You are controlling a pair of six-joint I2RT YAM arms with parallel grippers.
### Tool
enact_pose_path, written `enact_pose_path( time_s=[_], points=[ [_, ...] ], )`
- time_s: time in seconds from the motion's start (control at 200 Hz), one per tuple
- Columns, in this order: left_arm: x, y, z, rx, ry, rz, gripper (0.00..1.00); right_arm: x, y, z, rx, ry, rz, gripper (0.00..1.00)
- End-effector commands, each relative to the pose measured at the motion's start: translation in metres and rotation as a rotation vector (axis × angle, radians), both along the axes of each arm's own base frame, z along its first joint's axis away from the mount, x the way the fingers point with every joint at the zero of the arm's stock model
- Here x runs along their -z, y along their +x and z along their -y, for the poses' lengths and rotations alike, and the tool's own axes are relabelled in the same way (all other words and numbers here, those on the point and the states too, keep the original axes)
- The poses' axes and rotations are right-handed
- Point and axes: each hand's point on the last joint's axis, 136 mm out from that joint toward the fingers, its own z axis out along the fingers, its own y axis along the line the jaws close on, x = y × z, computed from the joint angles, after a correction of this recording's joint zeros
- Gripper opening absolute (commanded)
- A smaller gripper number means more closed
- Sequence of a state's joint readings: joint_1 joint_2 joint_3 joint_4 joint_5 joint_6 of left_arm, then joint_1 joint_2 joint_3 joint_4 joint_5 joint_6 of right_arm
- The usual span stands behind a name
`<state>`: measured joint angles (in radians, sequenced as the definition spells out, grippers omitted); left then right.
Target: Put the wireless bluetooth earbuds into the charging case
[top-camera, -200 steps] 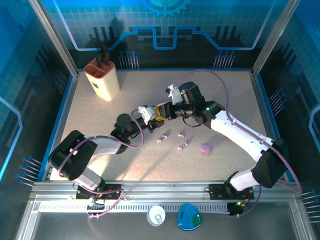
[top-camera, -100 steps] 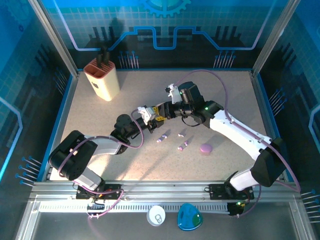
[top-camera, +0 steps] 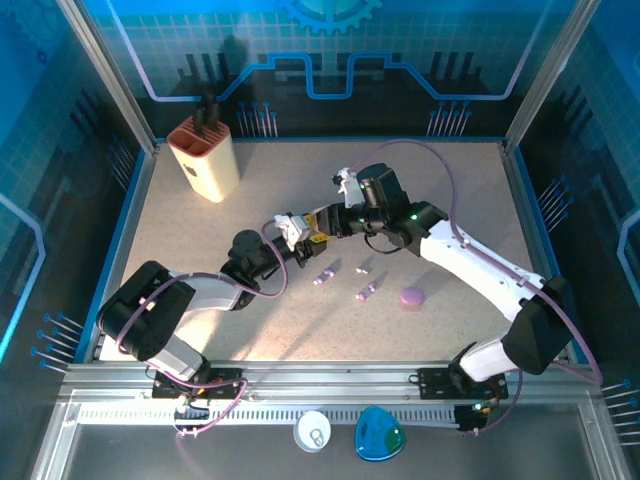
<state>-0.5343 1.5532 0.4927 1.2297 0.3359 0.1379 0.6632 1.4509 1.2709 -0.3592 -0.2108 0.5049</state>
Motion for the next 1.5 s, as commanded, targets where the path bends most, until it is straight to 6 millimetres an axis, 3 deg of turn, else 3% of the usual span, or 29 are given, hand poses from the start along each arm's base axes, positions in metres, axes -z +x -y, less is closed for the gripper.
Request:
enact_pose_path(
  time_s=[0.0,0.19,0.325,0.45,0.665,0.845,1.015,1.091,1.281,1.496],
  points=[
    [-0.018,-0.007,-0.001,0.004,-0.031,0.078,0.31,-0.013,-0.003,0.013,0.009,-0.001,0.045,0.36],
    [-0.009,-0.007,-0.002,0.001,-0.006,0.075,0.31,-0.045,-0.029,0.004,-0.128,0.113,0.108,0.40],
    [0.002,-0.009,0.000,0.013,0.048,0.066,0.31,-0.059,-0.024,0.009,-0.102,0.100,0.145,0.35],
    [0.006,-0.013,0.001,0.033,0.078,0.069,0.31,-0.051,-0.009,0.010,-0.069,0.027,0.127,0.27],
    [0.003,-0.015,-0.001,0.030,0.087,0.073,0.31,-0.021,0.016,-0.001,-0.035,-0.042,0.044,0.27],
    [0.000,-0.008,-0.003,-0.004,0.046,0.029,0.32,-0.008,0.014,0.004,-0.017,-0.064,0.022,0.27],
    [-0.003,-0.004,-0.001,-0.003,0.010,-0.017,0.32,-0.015,0.006,0.017,0.010,-0.060,0.043,0.27],
    [-0.005,-0.004,0.001,0.012,-0.010,-0.030,0.32,-0.022,0.004,0.022,0.031,-0.043,0.049,0.32],
    [-0.021,-0.009,0.003,0.046,-0.070,-0.009,0.32,-0.029,0.001,0.033,0.064,0.131,-0.037,0.61],
    [-0.035,-0.014,0.009,0.101,-0.107,0.000,0.32,-0.025,-0.011,0.026,-0.020,0.369,-0.193,0.64]
  ],
)
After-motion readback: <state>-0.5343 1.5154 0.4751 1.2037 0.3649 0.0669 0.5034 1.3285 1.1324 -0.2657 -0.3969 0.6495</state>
